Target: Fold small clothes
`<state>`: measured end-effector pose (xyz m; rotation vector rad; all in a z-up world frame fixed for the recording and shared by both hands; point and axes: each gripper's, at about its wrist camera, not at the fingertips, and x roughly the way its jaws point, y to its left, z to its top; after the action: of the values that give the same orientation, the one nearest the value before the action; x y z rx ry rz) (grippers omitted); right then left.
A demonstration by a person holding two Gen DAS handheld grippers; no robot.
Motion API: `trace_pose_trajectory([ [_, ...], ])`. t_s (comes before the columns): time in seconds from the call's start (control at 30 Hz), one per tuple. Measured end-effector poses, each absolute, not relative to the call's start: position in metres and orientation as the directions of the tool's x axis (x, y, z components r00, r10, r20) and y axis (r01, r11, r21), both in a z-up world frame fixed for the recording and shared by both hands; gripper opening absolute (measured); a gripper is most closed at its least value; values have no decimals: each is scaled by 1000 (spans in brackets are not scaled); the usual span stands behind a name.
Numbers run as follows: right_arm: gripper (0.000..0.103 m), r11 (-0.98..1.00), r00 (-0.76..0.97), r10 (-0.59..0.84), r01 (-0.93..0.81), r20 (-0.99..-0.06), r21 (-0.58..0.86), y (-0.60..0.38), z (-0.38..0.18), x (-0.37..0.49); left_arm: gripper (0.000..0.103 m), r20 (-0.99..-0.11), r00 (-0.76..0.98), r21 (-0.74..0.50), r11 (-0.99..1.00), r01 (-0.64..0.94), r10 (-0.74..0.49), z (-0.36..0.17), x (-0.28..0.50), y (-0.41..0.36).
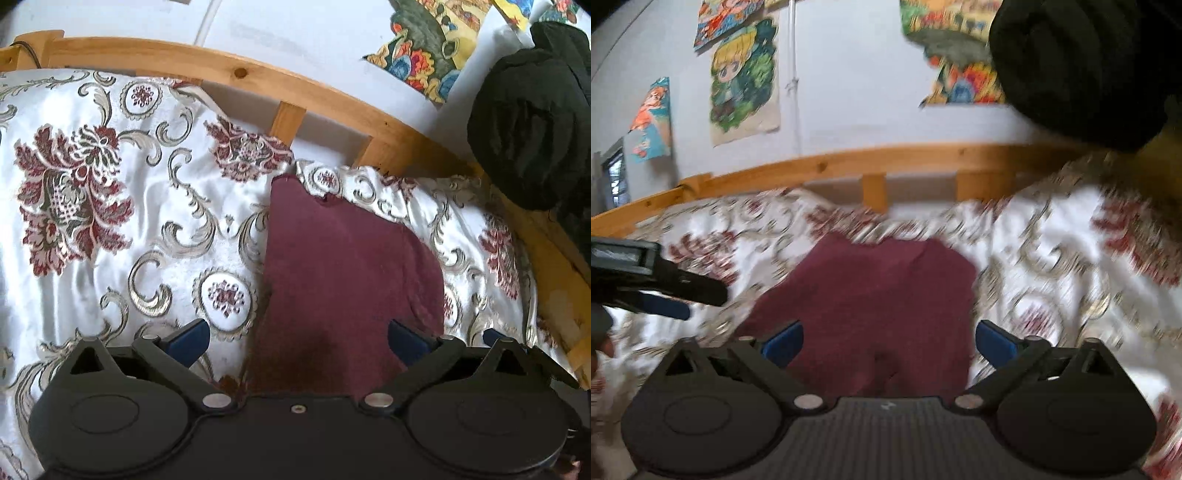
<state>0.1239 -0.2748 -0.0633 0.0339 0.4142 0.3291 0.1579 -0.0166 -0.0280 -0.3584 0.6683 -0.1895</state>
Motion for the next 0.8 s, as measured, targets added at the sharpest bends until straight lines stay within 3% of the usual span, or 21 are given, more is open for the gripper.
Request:
trace_pose_trajectory([
  [0.13,58,942,796,335,-269,-503,202,-273,-71,117,102,-597,747,-377,924,60,-292,-41,148,-13],
  [0.27,50,917,722,395,-268,-568,297,-276,-85,108,102,-620,728,-380,924,48,-293,-51,141,-7],
  [0.33,19,918,707,396,-281,-586,280,-272,-89,108,102,-629,720,-384,922,41,-294,-54,140,-4],
  [0.37,13,921,704,389,-286,-594,264,-270,-90,109,102,-631,717,-386,922,39,-295,-56,139,-3],
  [0.43,8,928,713,373,-288,-594,237,-268,-90,108,102,-634,714,-385,922,42,-297,-57,137,-2],
  [0.8,7,975,796,187,-222,-576,10,-258,-92,95,102,-645,690,-334,933,132,-329,-62,116,-5],
])
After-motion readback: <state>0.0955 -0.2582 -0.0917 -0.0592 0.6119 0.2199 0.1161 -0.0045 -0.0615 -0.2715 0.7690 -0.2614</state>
